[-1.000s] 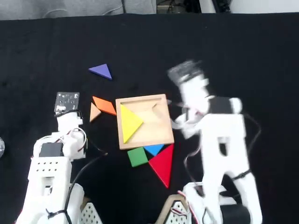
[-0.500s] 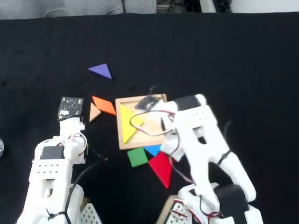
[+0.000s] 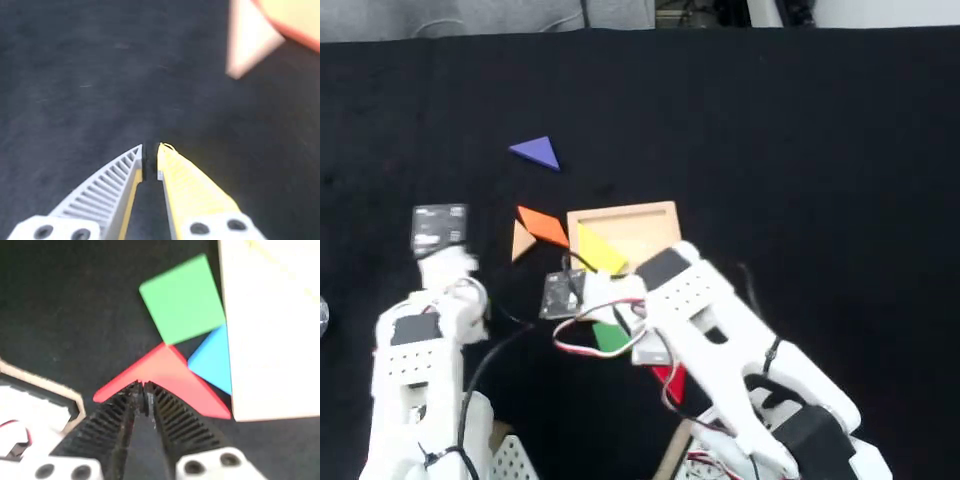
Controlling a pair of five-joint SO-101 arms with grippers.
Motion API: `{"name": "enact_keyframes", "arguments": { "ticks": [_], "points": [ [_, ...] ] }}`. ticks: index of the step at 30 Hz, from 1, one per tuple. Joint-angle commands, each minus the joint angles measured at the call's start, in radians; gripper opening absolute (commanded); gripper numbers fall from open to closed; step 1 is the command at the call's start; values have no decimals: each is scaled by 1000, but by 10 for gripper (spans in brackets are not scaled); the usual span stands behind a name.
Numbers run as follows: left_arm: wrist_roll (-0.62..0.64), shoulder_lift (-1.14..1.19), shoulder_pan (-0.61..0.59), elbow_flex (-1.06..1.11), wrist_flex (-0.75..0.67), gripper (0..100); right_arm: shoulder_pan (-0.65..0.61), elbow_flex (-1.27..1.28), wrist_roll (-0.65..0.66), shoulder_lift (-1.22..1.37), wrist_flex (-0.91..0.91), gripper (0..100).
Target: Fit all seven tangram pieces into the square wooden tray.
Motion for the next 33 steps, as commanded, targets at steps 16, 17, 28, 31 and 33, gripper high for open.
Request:
{"name": "enact_keyframes", "arguments": {
  "ticks": [16,17,28,31,33],
  "points": [
    [29,-12,-56,-16,-18,70,-110,183,32,-2,-221,11],
    [29,-12,-56,-16,-18,70,-92,177,40,24,-236,11],
    [29,-12,-56,-15,-18,71,121,-19,63,354,-187,11],
    [28,-12,-56,-15,-18,72,192,-5,121,328,-186,11],
    [26,-12,-53,-13,-18,72,256,-2,150,297,-186,11]
  ]
}}
